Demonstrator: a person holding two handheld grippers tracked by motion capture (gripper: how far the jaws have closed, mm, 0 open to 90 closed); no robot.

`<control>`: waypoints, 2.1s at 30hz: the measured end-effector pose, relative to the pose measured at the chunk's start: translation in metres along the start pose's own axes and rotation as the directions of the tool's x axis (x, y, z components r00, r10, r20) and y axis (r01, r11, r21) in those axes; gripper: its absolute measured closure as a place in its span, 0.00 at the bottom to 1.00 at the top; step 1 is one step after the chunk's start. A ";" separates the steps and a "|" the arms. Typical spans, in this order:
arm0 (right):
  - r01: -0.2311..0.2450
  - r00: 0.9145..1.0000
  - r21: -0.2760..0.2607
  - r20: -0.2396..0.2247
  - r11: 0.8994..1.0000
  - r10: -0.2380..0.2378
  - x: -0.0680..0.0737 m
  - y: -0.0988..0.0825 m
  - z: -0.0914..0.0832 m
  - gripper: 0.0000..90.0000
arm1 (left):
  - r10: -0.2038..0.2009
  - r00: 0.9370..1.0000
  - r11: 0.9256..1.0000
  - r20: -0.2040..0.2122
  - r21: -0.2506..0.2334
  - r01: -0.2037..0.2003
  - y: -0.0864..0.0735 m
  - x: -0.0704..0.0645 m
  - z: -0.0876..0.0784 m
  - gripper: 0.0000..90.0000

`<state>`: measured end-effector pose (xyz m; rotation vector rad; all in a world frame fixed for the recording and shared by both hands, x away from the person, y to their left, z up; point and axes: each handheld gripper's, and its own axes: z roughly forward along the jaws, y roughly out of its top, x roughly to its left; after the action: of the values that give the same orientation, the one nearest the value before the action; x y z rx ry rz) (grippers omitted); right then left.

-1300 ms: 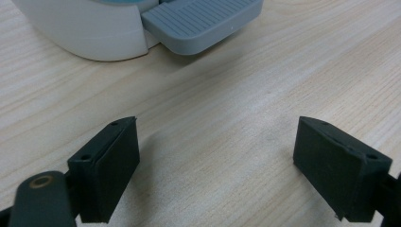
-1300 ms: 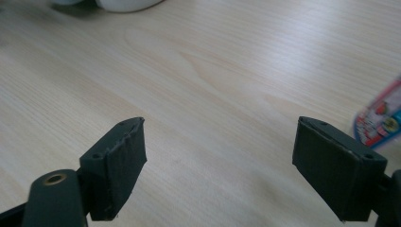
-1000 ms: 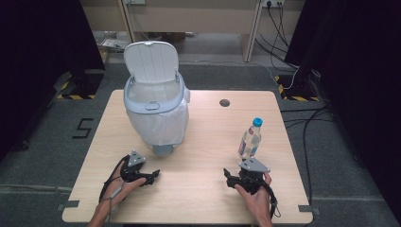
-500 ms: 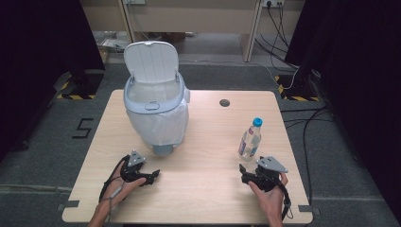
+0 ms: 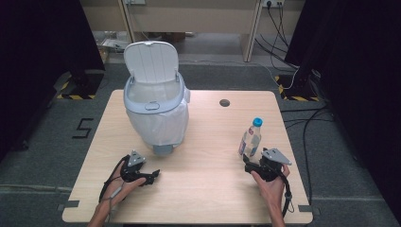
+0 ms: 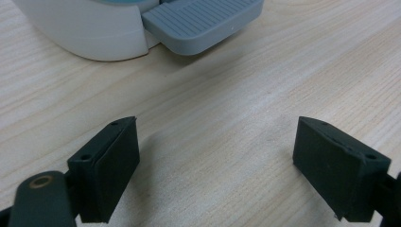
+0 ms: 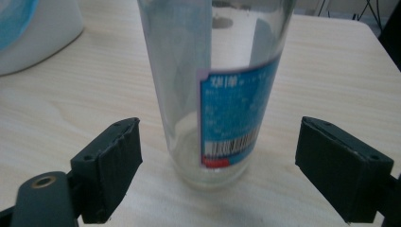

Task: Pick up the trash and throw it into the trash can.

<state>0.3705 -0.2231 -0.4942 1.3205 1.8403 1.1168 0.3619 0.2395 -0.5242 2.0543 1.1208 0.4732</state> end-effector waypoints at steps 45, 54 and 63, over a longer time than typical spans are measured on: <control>0.012 0.997 -0.073 -0.076 0.997 -0.018 0.014 0.055 0.022 0.31 | -0.004 1.000 1.000 -0.003 -0.003 0.004 0.000 0.000 0.001 0.16; 0.070 0.985 -0.100 -0.152 0.992 -0.085 0.045 0.103 0.024 0.31 | -0.004 1.000 1.000 -0.002 -0.003 0.004 0.000 0.000 0.001 0.16; 0.114 0.966 -0.140 -0.215 0.984 -0.143 0.071 0.155 0.019 0.31 | -0.003 1.000 1.000 -0.003 -0.004 0.003 0.000 0.000 0.001 0.16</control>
<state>0.4313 -0.1272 -0.3658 1.0216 1.9484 1.3340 0.3624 0.2391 -0.5244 2.0486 1.1240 0.4762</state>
